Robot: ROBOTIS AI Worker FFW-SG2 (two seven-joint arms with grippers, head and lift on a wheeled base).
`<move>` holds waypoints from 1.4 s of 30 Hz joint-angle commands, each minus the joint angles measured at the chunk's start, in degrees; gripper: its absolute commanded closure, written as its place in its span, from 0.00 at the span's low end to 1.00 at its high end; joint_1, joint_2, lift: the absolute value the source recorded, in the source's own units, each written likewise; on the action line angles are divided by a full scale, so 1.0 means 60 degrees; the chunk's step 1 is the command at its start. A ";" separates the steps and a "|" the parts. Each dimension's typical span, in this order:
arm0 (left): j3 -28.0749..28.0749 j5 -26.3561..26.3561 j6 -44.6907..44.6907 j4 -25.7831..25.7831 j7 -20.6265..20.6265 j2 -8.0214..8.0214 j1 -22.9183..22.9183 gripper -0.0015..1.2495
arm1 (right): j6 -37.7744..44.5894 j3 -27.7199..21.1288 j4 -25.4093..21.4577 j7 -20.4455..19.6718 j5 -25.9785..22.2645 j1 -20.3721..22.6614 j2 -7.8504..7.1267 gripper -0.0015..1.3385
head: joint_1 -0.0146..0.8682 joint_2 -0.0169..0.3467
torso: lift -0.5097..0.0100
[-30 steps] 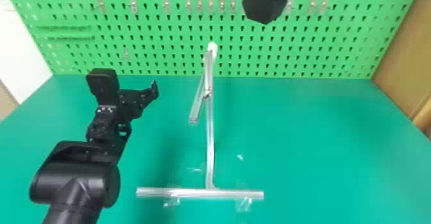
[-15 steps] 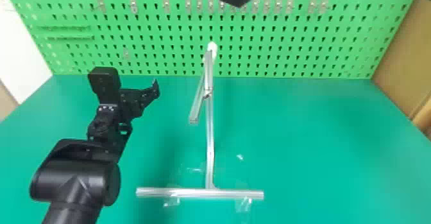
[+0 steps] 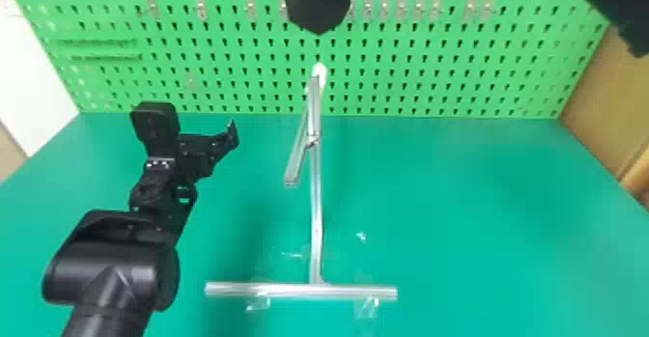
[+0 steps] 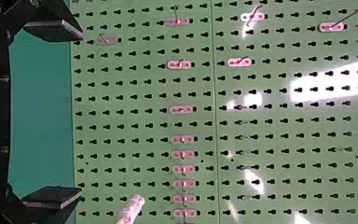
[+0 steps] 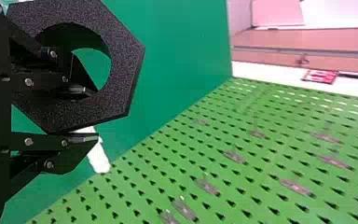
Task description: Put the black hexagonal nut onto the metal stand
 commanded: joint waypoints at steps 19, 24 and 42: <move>0.0088 -0.0013 0.0117 -0.0201 0.0000 0.0126 0.0113 0.09 | -0.0148 0.2576 0.0419 -0.0056 -0.1421 -0.0784 0.0004 0.85 | 0.80 0.27 | 0.98; 0.0088 -0.0013 0.0132 -0.0216 0.0000 0.0140 0.0127 0.09 | -0.0206 0.2928 0.0419 -0.0071 -0.1627 -0.0798 0.0019 0.85 | 0.80 0.27 | 0.98; 0.0176 -0.0013 0.0176 -0.0304 0.0000 0.0170 0.0201 0.09 | 0.0043 0.3148 0.0434 -0.0012 -0.1905 -0.0915 -0.0040 0.85 | 0.80 0.27 | 0.98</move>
